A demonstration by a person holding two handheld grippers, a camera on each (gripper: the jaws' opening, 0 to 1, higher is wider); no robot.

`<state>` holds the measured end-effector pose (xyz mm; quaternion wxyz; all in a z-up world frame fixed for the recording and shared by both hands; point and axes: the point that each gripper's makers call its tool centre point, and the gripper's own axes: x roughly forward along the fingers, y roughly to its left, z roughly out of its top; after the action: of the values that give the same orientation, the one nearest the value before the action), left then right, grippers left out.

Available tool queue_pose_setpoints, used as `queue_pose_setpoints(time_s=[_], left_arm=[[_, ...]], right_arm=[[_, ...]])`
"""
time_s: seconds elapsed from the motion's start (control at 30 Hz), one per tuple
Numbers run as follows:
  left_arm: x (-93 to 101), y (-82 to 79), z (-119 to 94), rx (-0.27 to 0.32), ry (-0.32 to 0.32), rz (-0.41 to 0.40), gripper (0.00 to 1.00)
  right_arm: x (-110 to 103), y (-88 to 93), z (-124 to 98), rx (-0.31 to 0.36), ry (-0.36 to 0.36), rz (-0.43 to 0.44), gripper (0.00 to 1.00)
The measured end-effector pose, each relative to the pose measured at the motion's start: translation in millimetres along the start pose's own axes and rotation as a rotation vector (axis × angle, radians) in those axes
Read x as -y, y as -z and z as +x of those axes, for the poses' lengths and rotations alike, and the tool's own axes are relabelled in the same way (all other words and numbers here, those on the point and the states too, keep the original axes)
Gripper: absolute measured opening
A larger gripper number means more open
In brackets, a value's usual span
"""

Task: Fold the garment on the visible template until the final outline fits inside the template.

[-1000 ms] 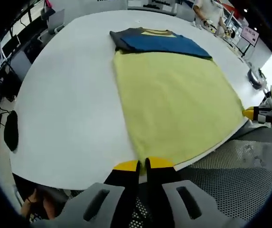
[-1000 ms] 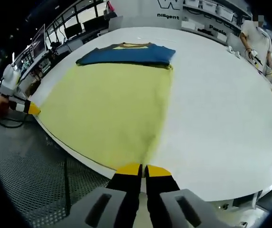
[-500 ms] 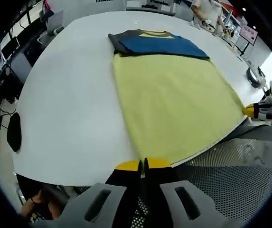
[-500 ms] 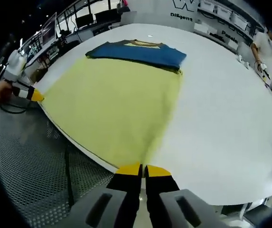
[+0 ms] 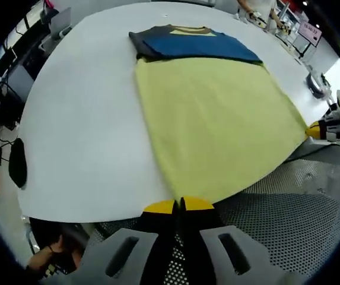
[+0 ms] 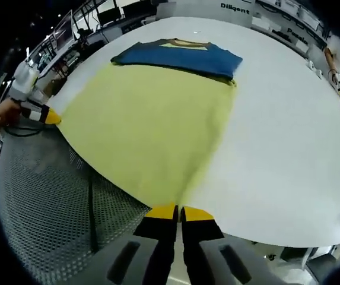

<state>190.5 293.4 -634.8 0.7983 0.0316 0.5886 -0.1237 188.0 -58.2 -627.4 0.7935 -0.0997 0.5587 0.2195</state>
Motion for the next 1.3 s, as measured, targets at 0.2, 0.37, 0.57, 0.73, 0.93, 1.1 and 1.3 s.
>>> queue_pose_setpoints(time_s=[0.2,0.37,0.57,0.73,0.93,1.1,1.3], left_arm=[[-2.7,1.9,-5,-0.006,0.027,-0.052,0.05],[-2.1,-7.3,-11,0.003,0.055,-0.083,0.05],[-5.8,-44.1,-28,0.112,0.08,-0.16,0.05],[-7.4,-72.7,-41,0.198,0.121,-0.239,0.05],[-22.2,-107.5,-56,0.291,0.104,-0.277,0.05],[-32.5,-136.7,-63,0.379,0.113,-0.323,0.05],[-33.5,-166.6,-70,0.429,0.117,-0.337,0.05]], right_arm=[[-6,-0.6,-4,-0.028,-0.004,-0.047,0.0],[-3,-12.8,-11,0.009,-0.013,-0.008,0.0],[7,-52.1,-31,0.173,-0.001,0.054,0.0],[16,-81.2,-45,0.282,0.009,0.105,0.0],[28,-108.5,-57,0.357,0.023,0.119,0.0],[41,-132.2,-62,0.404,0.041,0.131,0.0],[53,-165.7,-68,0.461,0.03,0.166,0.0]])
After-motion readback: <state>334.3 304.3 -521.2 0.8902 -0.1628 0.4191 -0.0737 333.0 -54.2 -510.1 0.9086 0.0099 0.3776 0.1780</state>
